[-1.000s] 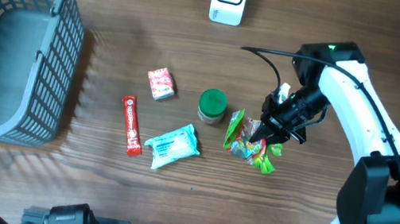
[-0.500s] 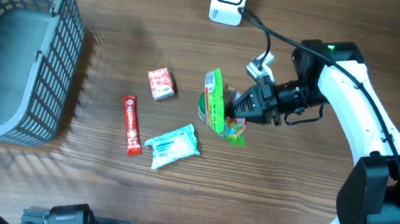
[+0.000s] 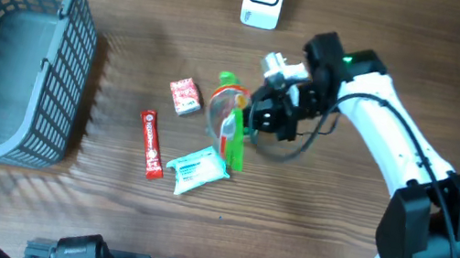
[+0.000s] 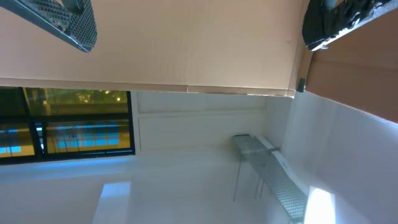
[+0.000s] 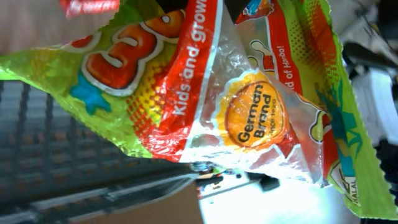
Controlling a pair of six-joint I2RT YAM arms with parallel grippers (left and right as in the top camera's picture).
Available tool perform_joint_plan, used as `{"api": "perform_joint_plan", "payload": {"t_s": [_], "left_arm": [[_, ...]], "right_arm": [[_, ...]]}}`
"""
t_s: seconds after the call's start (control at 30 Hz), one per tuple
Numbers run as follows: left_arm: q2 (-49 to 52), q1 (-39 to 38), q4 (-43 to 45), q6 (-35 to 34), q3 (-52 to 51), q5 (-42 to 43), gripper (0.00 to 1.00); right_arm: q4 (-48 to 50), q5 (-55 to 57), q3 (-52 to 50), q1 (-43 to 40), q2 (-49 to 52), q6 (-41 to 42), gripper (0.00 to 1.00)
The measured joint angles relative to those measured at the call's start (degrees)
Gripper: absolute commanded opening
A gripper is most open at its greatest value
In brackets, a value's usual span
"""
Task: Scan the item barcode
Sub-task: 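Carry the Haribo bag with the right gripper to the white scanner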
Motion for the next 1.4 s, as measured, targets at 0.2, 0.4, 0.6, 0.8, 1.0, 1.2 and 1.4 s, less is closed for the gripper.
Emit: {"api": "perform_joint_plan", "payload": {"t_s": [0.2,0.4,0.6,0.8,1.0,1.2,1.4], "left_arm": [[0.0,0.0,3.8,0.0,-3.3,0.0,1.00],[0.0,0.0,11.0,0.0,-9.5,0.0,1.00],[0.0,0.0,4.7,-0.7,-13.5,0.8,1.00],[0.0,0.0,7.6,-2.1,-23.3,9.3,1.00],[0.0,0.0,15.0,-4.2,-36.8,15.3,1.00],[0.0,0.0,17.6,-9.6,-45.4,16.5,1.00],[0.0,0.0,17.6,-11.3,-50.3,16.9,1.00]], "right_arm": [[11.0,0.0,0.0,1.8,0.0,16.1,0.04],[18.4,0.2,0.0,1.6,0.0,34.2,0.04],[21.4,1.6,0.0,1.6,0.0,42.4,0.04],[21.4,18.0,0.0,1.2,-1.9,50.0,0.04],[23.1,37.3,0.0,-0.9,-8.7,54.8,0.04],[26.4,63.3,0.0,-1.0,-10.4,58.2,0.04],[37.8,81.1,0.0,-1.0,-10.4,60.6,0.04]]}}
